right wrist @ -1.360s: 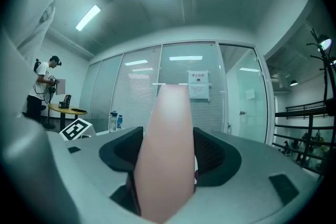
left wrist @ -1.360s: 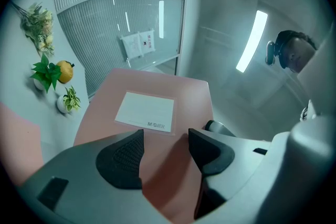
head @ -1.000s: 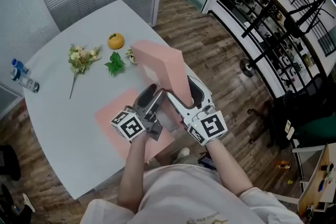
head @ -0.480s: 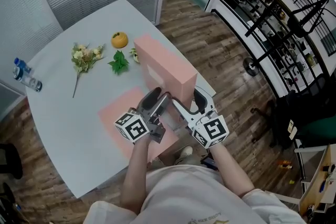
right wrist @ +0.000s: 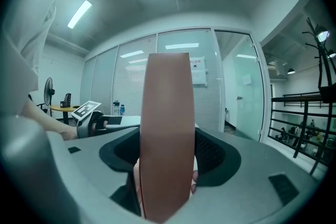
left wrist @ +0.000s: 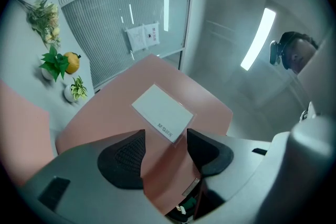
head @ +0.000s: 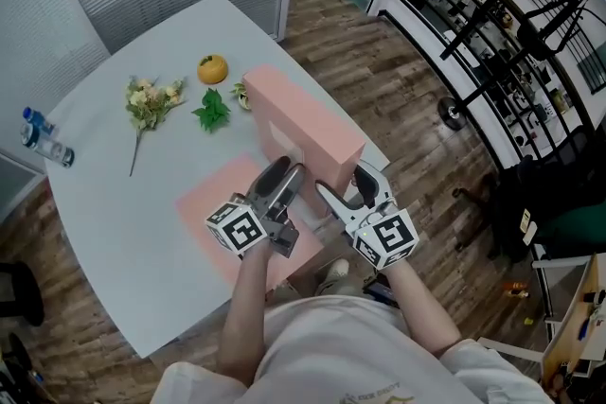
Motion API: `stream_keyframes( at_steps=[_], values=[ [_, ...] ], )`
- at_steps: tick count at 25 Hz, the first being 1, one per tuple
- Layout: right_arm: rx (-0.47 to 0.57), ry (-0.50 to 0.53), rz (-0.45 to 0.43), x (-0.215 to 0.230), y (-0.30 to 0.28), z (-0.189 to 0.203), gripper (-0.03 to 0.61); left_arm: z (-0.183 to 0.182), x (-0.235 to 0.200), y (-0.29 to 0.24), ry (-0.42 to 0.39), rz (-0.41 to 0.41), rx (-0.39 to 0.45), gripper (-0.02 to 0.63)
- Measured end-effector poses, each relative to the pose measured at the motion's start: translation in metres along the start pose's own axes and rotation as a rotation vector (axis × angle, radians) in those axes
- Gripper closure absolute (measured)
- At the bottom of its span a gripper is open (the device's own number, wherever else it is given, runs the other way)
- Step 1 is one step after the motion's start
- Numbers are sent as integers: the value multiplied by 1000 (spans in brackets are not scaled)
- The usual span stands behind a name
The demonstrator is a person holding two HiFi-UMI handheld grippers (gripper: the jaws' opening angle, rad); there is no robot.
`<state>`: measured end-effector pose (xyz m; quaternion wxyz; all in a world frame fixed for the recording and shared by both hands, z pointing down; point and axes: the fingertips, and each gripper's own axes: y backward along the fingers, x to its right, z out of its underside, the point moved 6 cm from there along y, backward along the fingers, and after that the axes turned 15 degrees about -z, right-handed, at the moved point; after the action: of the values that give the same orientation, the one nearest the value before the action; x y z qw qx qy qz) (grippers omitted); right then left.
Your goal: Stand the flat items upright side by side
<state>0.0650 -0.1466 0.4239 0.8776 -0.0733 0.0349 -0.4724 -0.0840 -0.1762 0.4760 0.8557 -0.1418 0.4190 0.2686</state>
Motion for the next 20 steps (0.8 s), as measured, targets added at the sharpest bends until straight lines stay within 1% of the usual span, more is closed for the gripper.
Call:
stream_keyframes(
  at_steps=[2,10,14,20],
  values=[
    [-7,-7,0,0,3,3,270,0,2,-1,18,13,1,377],
    [-57,-31,13,1,14,18,270,11,0,-5,34,35,-37,377],
    [-65,-58,24,1,19,22,270,13,0,-4,31,27,-50,377],
    [-96,-61,24,-3,26,34,270,13,-9,-3,24,12,-49,377]
  ],
)
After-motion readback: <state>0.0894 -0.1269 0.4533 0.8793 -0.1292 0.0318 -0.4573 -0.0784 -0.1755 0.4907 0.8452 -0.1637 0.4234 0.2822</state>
